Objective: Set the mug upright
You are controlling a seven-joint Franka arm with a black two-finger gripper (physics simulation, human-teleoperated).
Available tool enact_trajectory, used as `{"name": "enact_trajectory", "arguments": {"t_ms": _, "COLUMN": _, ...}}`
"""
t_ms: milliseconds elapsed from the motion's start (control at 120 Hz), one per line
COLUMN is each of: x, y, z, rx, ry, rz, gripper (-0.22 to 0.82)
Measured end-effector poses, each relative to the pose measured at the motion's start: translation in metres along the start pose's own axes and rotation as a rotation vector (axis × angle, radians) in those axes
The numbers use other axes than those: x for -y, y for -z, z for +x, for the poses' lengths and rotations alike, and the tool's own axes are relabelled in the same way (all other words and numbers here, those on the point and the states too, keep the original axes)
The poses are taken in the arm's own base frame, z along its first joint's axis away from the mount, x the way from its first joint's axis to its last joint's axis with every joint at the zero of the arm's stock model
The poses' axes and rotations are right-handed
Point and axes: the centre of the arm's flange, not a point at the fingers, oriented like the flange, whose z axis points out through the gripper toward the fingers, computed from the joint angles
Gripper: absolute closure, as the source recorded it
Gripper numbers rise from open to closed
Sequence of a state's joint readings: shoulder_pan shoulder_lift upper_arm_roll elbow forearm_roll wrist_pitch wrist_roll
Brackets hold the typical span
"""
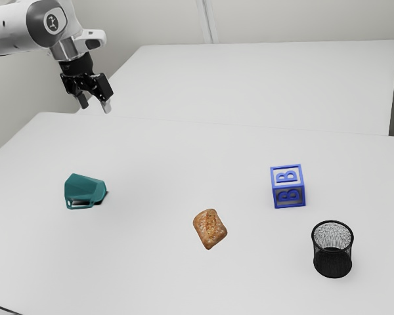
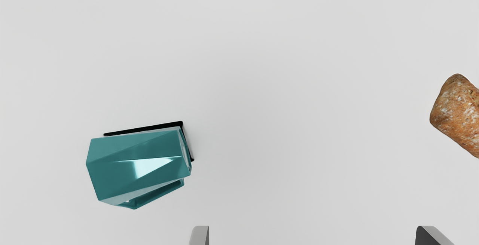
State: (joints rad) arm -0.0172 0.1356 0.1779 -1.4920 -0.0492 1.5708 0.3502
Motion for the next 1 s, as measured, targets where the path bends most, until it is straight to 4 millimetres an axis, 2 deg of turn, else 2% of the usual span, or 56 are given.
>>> {"name": "enact_trajectory", "arguments": {"t_ms": 350, "x": 0.001, "y": -0.001, "z": 0.000, "rx": 0.002, "ry": 0.001, "rz": -0.004, "gripper": 0.00}}
{"name": "enact_trajectory", "arguments": {"t_ms": 508, "x": 0.017, "y": -0.012, "z": -0.014, "rx": 0.015, "ry": 0.040, "rz": -0.049, "gripper": 0.00}}
{"name": "enact_trajectory", "arguments": {"t_ms": 608, "x": 0.050, "y": -0.027, "z": -0.041, "rx": 0.019, "ry": 0.125, "rz": -0.172, "gripper": 0.00}}
{"name": "enact_trajectory", "arguments": {"t_ms": 725, "x": 0.095, "y": -0.033, "z": -0.070, "rx": -0.020, "ry": 0.206, "rz": -0.305, "gripper": 0.00}}
{"name": "enact_trajectory", "arguments": {"t_ms": 900, "x": 0.135, "y": -0.042, "z": -0.097, "rx": -0.085, "ry": 0.232, "rz": -0.458, "gripper": 0.00}}
{"name": "enact_trajectory", "arguments": {"t_ms": 1000, "x": 0.167, "y": -0.063, "z": -0.108, "rx": -0.108, "ry": 0.255, "rz": -0.520, "gripper": 0.00}}
